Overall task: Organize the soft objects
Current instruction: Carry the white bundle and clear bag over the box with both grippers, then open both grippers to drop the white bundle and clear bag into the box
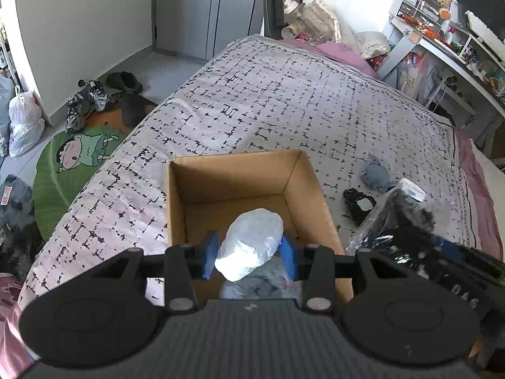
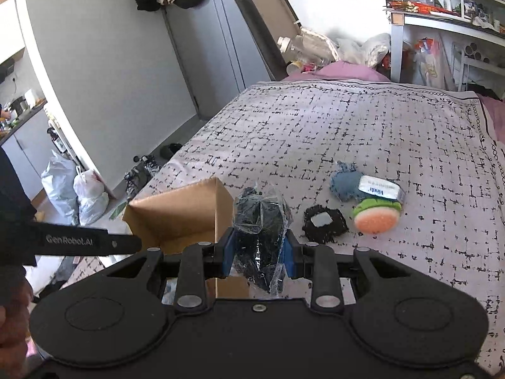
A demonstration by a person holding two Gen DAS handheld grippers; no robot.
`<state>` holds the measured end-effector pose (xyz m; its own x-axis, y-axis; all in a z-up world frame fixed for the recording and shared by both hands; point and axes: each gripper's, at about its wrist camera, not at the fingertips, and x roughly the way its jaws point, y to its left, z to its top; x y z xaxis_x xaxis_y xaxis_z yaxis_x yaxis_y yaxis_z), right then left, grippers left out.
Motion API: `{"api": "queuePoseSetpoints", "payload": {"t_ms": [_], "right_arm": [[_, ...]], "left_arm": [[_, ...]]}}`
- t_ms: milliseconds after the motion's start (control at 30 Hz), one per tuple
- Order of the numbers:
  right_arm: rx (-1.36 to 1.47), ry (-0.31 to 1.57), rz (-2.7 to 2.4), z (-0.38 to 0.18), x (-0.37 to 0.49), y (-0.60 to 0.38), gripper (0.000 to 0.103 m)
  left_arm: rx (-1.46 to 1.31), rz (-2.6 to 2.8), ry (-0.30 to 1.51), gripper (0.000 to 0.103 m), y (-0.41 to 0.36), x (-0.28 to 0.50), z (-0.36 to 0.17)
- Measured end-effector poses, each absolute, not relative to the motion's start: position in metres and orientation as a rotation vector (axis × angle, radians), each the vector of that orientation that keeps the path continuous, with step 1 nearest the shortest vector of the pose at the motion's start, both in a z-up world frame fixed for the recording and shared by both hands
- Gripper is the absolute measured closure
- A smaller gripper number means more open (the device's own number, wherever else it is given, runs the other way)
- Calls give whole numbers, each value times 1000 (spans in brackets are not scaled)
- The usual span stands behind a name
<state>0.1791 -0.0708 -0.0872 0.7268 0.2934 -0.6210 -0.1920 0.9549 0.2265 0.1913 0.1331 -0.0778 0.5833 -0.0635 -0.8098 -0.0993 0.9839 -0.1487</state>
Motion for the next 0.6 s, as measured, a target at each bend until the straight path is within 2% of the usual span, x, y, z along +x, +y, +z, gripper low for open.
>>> {"api": "queuePoseSetpoints", "payload": {"t_ms": [433,533,567,600], "right_arm": [[109,686,365,-87,184,-35,71],[88,690,407,-88,185,-27,64],[81,685,413,-87,183,-25,56],[71,677,413,-86,181,-24,55]], "left_arm": [[-197,24,995,61,154,211,-98],[-208,41,993,58,157,211,-97],[-219,47,996,55,158,212,-96],[-233,48,996,55,160,212,-96]]}}
